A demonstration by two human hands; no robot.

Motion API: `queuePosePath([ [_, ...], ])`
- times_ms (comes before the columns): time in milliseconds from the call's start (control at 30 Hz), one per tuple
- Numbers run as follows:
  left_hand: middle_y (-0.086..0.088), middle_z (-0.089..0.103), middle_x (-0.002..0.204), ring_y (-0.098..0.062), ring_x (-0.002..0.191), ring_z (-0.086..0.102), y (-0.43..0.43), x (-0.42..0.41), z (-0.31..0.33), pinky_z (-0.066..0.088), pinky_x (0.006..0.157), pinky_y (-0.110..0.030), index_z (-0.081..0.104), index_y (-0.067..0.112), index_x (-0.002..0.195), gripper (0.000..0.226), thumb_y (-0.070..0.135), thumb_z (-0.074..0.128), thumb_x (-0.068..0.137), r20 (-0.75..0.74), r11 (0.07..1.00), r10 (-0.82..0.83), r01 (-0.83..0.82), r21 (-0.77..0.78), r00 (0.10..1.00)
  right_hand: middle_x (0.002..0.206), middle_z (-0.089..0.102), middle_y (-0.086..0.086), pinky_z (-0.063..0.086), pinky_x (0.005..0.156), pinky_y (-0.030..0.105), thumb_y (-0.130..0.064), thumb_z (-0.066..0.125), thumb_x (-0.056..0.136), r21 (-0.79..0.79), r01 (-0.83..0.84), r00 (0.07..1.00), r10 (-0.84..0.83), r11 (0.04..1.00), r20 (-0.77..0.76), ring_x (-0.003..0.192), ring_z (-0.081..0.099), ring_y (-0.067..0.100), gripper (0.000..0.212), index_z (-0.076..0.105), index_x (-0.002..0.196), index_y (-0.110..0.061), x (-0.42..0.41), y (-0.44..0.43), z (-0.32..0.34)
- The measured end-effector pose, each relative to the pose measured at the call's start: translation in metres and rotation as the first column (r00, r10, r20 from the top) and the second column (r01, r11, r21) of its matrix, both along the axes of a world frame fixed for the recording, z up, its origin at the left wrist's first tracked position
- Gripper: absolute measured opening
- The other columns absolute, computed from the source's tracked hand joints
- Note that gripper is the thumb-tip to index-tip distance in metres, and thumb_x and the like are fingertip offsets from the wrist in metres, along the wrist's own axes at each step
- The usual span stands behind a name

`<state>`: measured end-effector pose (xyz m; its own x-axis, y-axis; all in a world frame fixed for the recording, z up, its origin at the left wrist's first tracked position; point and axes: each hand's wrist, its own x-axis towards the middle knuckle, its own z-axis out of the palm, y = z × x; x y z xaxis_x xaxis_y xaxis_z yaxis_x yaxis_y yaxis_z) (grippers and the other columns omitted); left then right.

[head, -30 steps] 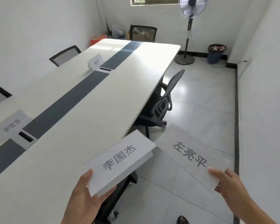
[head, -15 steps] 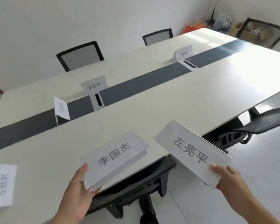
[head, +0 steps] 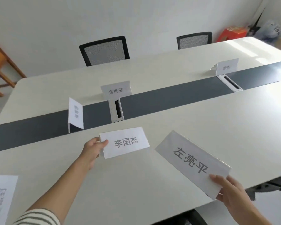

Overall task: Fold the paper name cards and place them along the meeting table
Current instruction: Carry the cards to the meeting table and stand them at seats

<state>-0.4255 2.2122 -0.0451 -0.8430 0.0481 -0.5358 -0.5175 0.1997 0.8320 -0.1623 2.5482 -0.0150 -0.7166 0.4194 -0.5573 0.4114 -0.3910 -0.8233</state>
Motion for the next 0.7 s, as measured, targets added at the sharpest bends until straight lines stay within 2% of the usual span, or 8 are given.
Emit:
queuePosePath([
  [133, -0.005, 0.065, 0.100, -0.021, 0.094, 0.058, 0.020, -0.048, -0.028, 0.041, 0.083, -0.031, 0.061, 0.017, 0.106, 0.022, 0.011, 0.067, 0.086, 0.029, 0.998, -0.069, 0.069, -0.009, 0.997, 0.098, 0.076, 0.014, 0.052, 0.074, 0.042, -0.021, 0.078, 0.056, 0.040, -0.114, 0.993, 0.112, 0.993, 0.041, 0.081, 0.073, 0.029, 0.049, 0.070, 0.102, -0.007, -0.037, 0.011, -0.006],
  [200, -0.004, 0.067, 0.102, -0.021, 0.097, 0.060, 0.025, -0.064, -0.041, 0.041, 0.095, -0.034, 0.060, 0.017, 0.103, 0.022, 0.007, 0.066, 0.085, 0.036, 0.997, -0.080, 0.080, 0.016, 0.996, 0.101, 0.076, 0.014, 0.053, 0.076, 0.043, -0.021, 0.078, 0.057, 0.034, -0.135, 0.989, 0.133, 0.990, 0.057, 0.084, 0.073, 0.029, 0.049, 0.070, 0.104, -0.008, -0.051, 0.016, -0.010],
  [300, -0.003, 0.067, 0.104, -0.017, 0.097, 0.062, 0.028, -0.085, -0.056, 0.042, 0.097, -0.030, 0.059, 0.014, 0.105, 0.025, -0.001, 0.064, 0.085, 0.030, 0.995, -0.093, 0.092, 0.037, 0.995, 0.102, 0.076, 0.014, 0.052, 0.076, 0.042, -0.021, 0.071, 0.063, 0.030, -0.128, 0.990, 0.125, 0.991, 0.072, 0.083, 0.074, 0.026, 0.042, 0.070, 0.103, -0.008, -0.066, 0.022, -0.014],
  [367, -0.001, 0.068, 0.100, -0.015, 0.093, 0.063, 0.027, -0.097, -0.061, 0.043, 0.099, -0.032, 0.061, 0.013, 0.099, 0.025, -0.005, 0.064, 0.084, 0.004, 0.993, -0.119, 0.119, 0.018, 0.993, 0.103, 0.076, 0.013, 0.053, 0.075, 0.041, -0.026, 0.080, 0.053, 0.039, -0.131, 0.988, 0.127, 0.991, 0.093, 0.083, 0.074, 0.025, 0.054, 0.069, 0.103, -0.008, -0.071, 0.024, -0.018],
  [467, 0.000, 0.068, 0.092, -0.013, 0.085, 0.064, 0.024, -0.111, -0.067, 0.047, 0.090, -0.032, 0.063, 0.015, 0.096, 0.028, -0.006, 0.069, 0.079, -0.071, 0.967, -0.225, 0.214, -0.136, 0.972, 0.098, 0.077, 0.012, 0.056, 0.070, 0.036, -0.048, 0.088, 0.039, 0.050, -0.129, 0.985, 0.122, 0.990, 0.123, 0.081, 0.074, 0.024, 0.076, 0.070, 0.102, -0.009, -0.075, 0.024, -0.026],
  [533, -0.002, 0.068, 0.090, -0.016, 0.081, 0.064, 0.023, -0.120, -0.072, 0.047, 0.080, -0.027, 0.063, 0.016, 0.100, 0.031, 0.000, 0.074, 0.076, -0.100, 0.918, -0.311, 0.271, -0.290, 0.945, 0.101, 0.075, 0.017, 0.055, 0.069, 0.037, -0.033, 0.082, 0.051, 0.019, -0.117, 0.984, 0.113, 0.993, 0.136, 0.076, 0.074, 0.021, 0.058, 0.069, 0.101, -0.007, -0.079, 0.022, -0.029],
  [600, -0.004, 0.069, 0.097, -0.023, 0.086, 0.062, 0.024, -0.127, -0.083, 0.046, 0.079, -0.029, 0.066, 0.020, 0.100, 0.033, 0.007, 0.078, 0.072, -0.136, 0.851, -0.378, 0.285, -0.442, 0.916, 0.105, 0.074, 0.021, 0.052, 0.072, 0.041, -0.021, 0.077, 0.053, -0.006, -0.108, 0.982, 0.107, 0.994, 0.156, 0.073, 0.074, 0.021, 0.051, 0.069, 0.101, -0.006, -0.081, 0.020, -0.032],
  [700, -0.003, 0.068, 0.099, -0.024, 0.087, 0.057, 0.026, -0.132, -0.093, 0.041, 0.077, -0.028, 0.066, 0.014, 0.096, 0.027, 0.005, 0.073, 0.073, -0.172, 0.745, -0.481, 0.297, -0.597, 0.859, 0.100, 0.076, 0.016, 0.052, 0.074, 0.043, -0.042, 0.087, 0.043, 0.004, -0.112, 0.978, 0.110, 0.994, 0.179, 0.078, 0.074, 0.024, 0.071, 0.069, 0.102, -0.007, -0.083, 0.016, -0.036],
])
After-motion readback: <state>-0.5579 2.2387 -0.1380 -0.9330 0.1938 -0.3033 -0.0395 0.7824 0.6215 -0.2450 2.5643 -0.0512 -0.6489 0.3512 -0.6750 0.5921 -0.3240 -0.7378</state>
